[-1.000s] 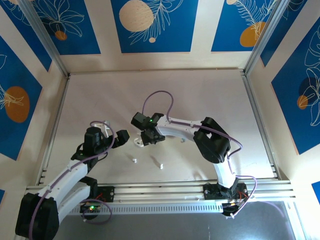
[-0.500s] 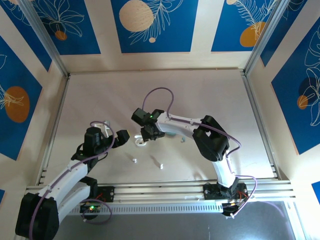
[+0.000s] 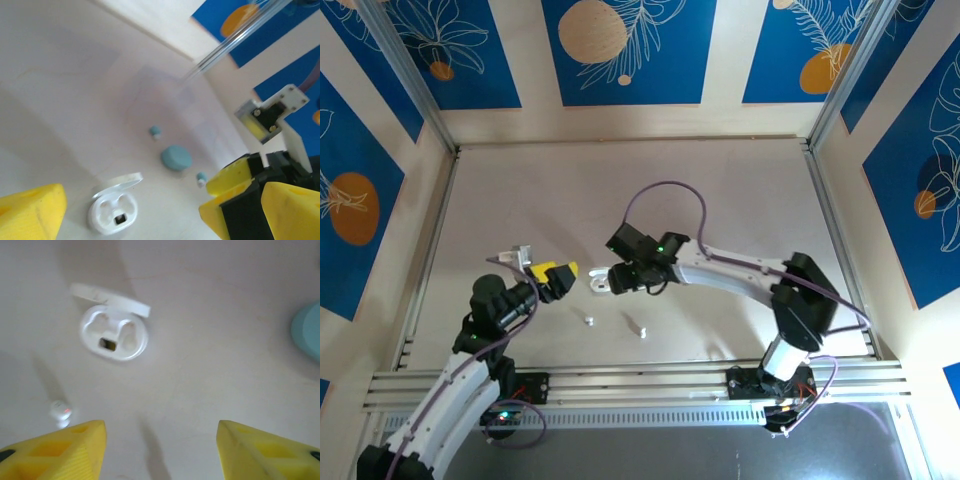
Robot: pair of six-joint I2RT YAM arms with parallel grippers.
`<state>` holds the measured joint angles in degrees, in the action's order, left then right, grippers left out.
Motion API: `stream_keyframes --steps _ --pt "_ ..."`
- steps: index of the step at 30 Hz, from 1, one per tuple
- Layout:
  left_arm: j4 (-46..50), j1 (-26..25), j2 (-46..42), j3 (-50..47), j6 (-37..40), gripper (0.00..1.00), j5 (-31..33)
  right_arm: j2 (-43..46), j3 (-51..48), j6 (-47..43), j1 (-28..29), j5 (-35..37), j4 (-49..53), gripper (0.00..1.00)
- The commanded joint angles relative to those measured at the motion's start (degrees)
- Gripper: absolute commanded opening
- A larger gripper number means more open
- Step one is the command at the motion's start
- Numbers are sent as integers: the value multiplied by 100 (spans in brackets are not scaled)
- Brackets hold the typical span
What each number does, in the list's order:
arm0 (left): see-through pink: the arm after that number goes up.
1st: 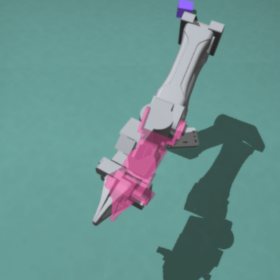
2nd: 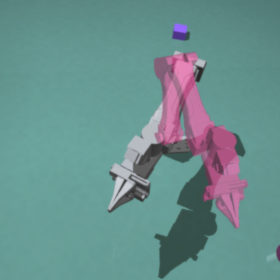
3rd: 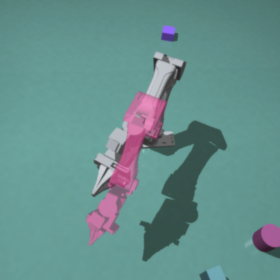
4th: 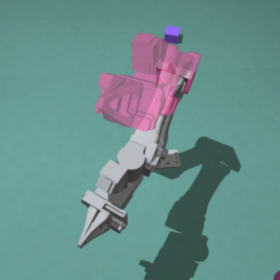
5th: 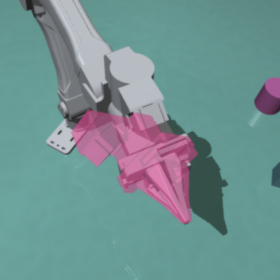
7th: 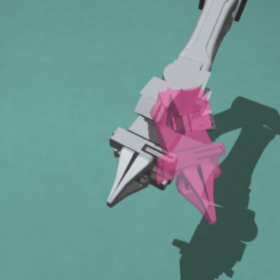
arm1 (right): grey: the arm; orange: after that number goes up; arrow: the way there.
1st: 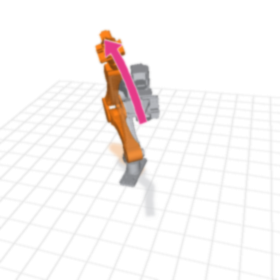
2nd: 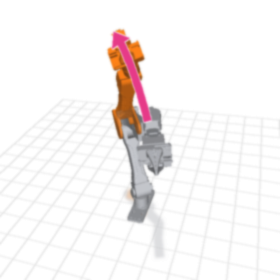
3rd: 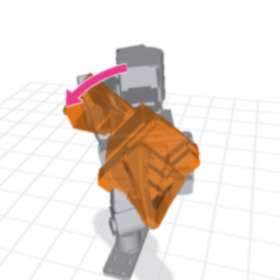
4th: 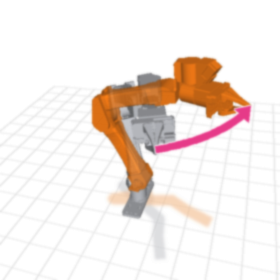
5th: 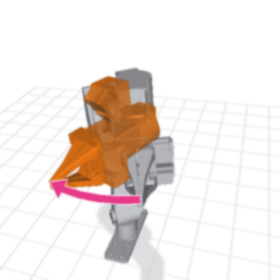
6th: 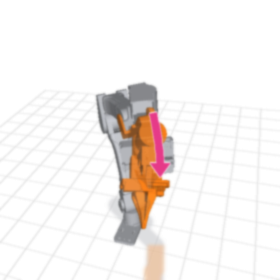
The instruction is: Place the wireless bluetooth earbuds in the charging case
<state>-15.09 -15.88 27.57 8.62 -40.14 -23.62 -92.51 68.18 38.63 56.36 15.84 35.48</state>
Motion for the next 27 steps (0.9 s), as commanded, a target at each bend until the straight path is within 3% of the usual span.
stream_keyframes --steps 1,8,14,27 --pt "-254 -164 -82 -43 106 100 -78 483 -525 251 -22 -624 -303 60" --pt "-448 -300 500 27 124 100 -64 1406 -1664 730 114 -1016 -488 56" --pt "-712 -363 949 42 138 100 -48 1601 -2339 1069 290 -1120 -607 53" --pt "-672 -392 1075 86 191 100 41 789 -1604 1139 694 -267 154 43"
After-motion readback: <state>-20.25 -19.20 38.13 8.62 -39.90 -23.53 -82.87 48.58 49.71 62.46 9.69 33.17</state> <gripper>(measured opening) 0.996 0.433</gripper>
